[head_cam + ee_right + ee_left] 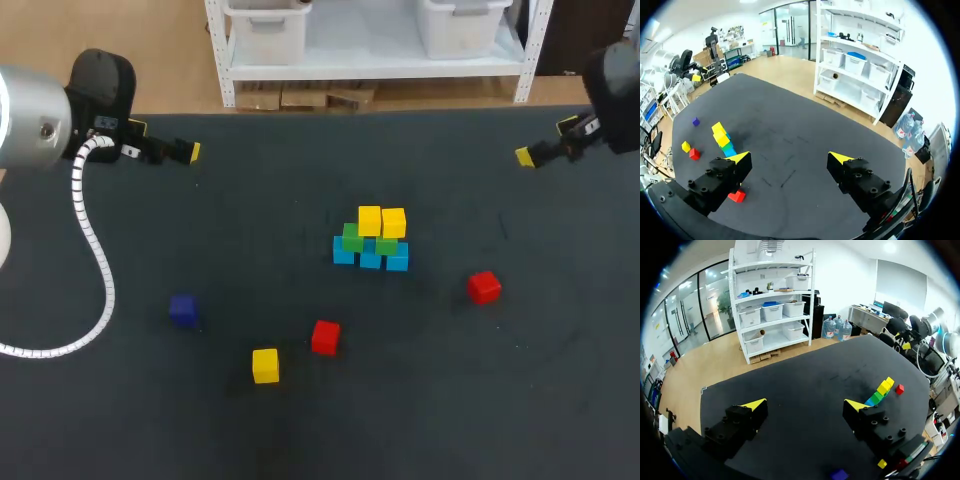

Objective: Place the blue cubes, place green cubes on the blue cubes, place the yellow cubes on the green cubes, then place the red cubes on the yellow cubes, and place purple cube on the red cubes.

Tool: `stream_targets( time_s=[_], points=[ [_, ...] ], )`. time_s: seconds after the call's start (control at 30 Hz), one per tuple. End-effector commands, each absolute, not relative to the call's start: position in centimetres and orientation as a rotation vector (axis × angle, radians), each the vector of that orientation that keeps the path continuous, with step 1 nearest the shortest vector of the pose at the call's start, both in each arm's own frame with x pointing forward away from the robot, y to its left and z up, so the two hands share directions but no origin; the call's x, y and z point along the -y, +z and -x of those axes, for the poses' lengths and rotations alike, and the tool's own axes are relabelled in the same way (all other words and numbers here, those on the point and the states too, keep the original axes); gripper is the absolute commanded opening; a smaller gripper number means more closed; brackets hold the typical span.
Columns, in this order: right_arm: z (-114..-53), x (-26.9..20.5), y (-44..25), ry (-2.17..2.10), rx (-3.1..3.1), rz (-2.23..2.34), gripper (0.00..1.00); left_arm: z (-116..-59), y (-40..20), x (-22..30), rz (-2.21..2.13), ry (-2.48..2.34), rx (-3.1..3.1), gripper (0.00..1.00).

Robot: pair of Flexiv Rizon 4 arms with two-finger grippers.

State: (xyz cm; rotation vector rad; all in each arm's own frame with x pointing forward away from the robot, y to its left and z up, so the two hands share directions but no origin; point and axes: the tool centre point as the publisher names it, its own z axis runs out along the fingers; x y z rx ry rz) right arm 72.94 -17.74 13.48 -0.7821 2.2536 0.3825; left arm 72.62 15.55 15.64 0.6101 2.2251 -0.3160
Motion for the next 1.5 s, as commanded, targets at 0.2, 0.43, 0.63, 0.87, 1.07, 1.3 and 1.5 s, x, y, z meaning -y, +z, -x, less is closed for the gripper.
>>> stream_targets(
  time_s=[0.2,0.43,0.63,0.87,1.07,1.3,1.5],
  points=[
    [-73.0,17.9,13.8,0.384,-2.258,0.773,1.0,-72.7,15.6,-15.8,-0.618,-0.329,-2.22,1.0],
    [-73.0,17.8,13.8,0.39,-2.255,0.773,1.0,-72.7,15.6,-15.8,-0.618,-0.329,-2.22,1.0],
    [-73.0,17.8,13.8,0.39,-2.255,0.773,1.0,-72.7,15.6,-15.8,-0.618,-0.329,-2.22,1.0],
    [-73.0,17.8,13.8,0.39,-2.255,0.773,1.0,-72.7,15.6,-15.8,-0.618,-0.329,-2.22,1.0],
    [-73.0,17.8,13.8,0.39,-2.255,0.773,1.0,-72.2,16.8,-13.8,-0.851,-0.241,-2.22,1.0],
    [-73.0,17.8,13.8,0.39,-2.255,0.773,1.0,-69.9,17.4,-12.1,-1.095,-0.08,-2.289,1.0],
    [-73.0,17.8,13.8,0.39,-2.255,0.773,1.0,-65.5,15.0,-9.7,-1.272,-0.096,-2.403,1.0]
  ],
)
